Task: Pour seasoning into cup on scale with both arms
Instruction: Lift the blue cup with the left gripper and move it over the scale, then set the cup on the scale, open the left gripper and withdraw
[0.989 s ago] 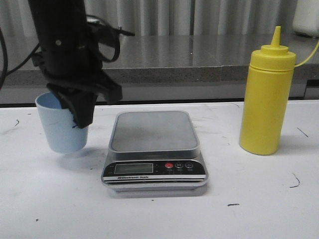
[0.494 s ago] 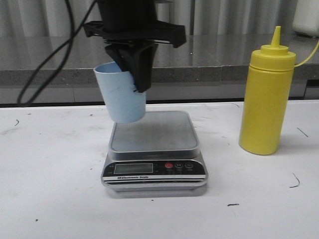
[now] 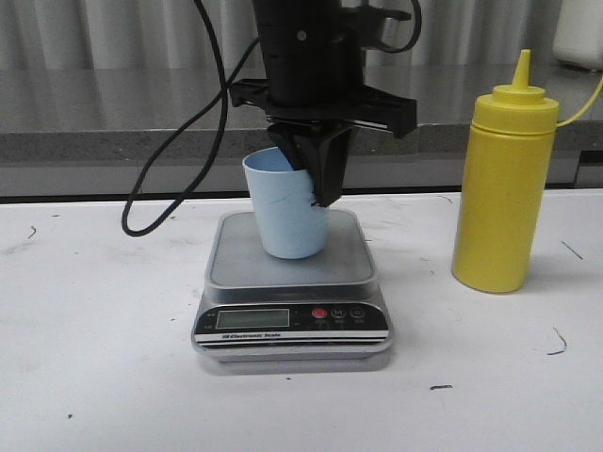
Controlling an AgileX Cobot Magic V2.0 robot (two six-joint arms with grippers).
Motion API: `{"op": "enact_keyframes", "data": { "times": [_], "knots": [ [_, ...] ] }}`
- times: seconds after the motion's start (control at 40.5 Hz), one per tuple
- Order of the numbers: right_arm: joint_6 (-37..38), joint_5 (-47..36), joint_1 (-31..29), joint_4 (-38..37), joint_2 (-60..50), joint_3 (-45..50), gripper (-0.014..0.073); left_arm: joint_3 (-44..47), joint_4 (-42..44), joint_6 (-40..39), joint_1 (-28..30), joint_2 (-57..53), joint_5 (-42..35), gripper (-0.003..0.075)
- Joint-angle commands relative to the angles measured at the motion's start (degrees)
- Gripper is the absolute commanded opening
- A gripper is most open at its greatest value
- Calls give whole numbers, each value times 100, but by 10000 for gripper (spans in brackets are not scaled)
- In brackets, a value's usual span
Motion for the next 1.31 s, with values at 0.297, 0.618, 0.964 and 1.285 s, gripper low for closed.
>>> {"op": "enact_keyframes", "data": {
  "times": [0.297, 0.618, 0.964, 1.285],
  "knots": [
    [4, -395, -2, 0, 87, -226, 612, -195, 126, -3, -24, -407, 187, 498],
    [4, -395, -2, 0, 87, -226, 612, -195, 56, -3, -24, -993, 187, 456],
    [4, -395, -2, 0, 87, -226, 612, -185, 157, -3, -14, -1488, 187, -20],
    [4, -395, -2, 0, 87, -226, 612, 412, 260, -52, 489, -2128, 187, -20]
  ]
}}
